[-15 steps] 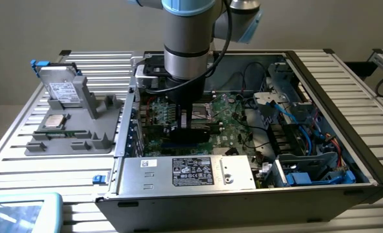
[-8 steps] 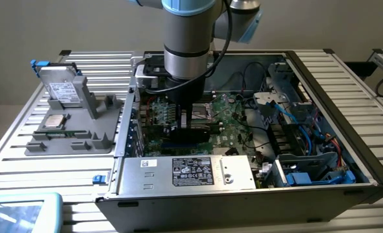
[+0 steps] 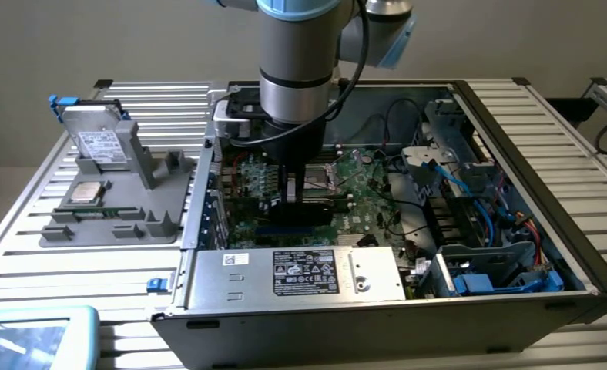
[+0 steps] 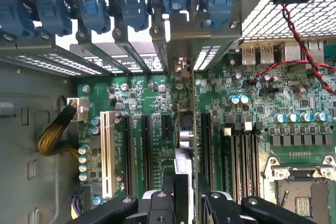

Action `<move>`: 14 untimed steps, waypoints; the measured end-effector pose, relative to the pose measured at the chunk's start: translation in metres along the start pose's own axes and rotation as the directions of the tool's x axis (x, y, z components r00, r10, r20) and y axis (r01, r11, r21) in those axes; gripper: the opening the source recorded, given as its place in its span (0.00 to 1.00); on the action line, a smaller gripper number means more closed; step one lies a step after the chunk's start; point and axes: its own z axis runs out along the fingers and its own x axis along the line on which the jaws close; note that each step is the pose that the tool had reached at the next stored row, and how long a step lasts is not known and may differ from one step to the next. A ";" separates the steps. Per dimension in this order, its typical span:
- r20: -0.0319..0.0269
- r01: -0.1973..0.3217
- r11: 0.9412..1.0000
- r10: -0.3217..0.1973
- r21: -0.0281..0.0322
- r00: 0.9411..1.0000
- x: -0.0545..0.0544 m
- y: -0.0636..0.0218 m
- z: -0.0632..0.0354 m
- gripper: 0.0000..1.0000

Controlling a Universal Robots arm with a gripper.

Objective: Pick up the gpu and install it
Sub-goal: 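Insert the gpu into the slot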

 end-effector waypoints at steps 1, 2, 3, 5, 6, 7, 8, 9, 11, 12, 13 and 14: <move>0.000 0.000 1.000 0.000 0.000 1.000 0.000 0.0000 0.0000 0.27; 0.000 0.000 1.000 0.000 0.000 1.000 0.001 -0.0002 -0.0001 0.27; 0.000 0.001 1.000 -0.001 0.000 1.000 0.002 -0.0002 -0.0001 0.27; 0.000 0.001 1.000 -0.001 0.001 1.000 0.002 -0.0002 -0.0001 0.27; 0.000 0.001 1.000 -0.001 0.001 1.000 0.002 -0.0002 -0.0001 0.27; 0.000 0.001 1.000 -0.001 0.001 1.000 0.002 -0.0002 0.0000 0.27; 0.000 0.001 1.000 -0.001 0.001 1.000 0.002 -0.0002 -0.0001 0.27; 0.000 0.001 1.000 -0.001 0.001 1.000 0.002 -0.0002 0.0000 0.27; 0.000 0.002 1.000 -0.002 0.001 1.000 0.003 -0.0011 -0.0037 0.27; 0.000 0.002 1.000 -0.002 0.001 1.000 0.003 -0.0024 -0.0063 0.27; 0.000 0.002 1.000 -0.002 0.001 1.000 0.004 -0.0040 -0.0089 0.27; 0.001 0.002 1.000 -0.002 0.001 1.000 0.005 -0.0055 -0.0108 0.27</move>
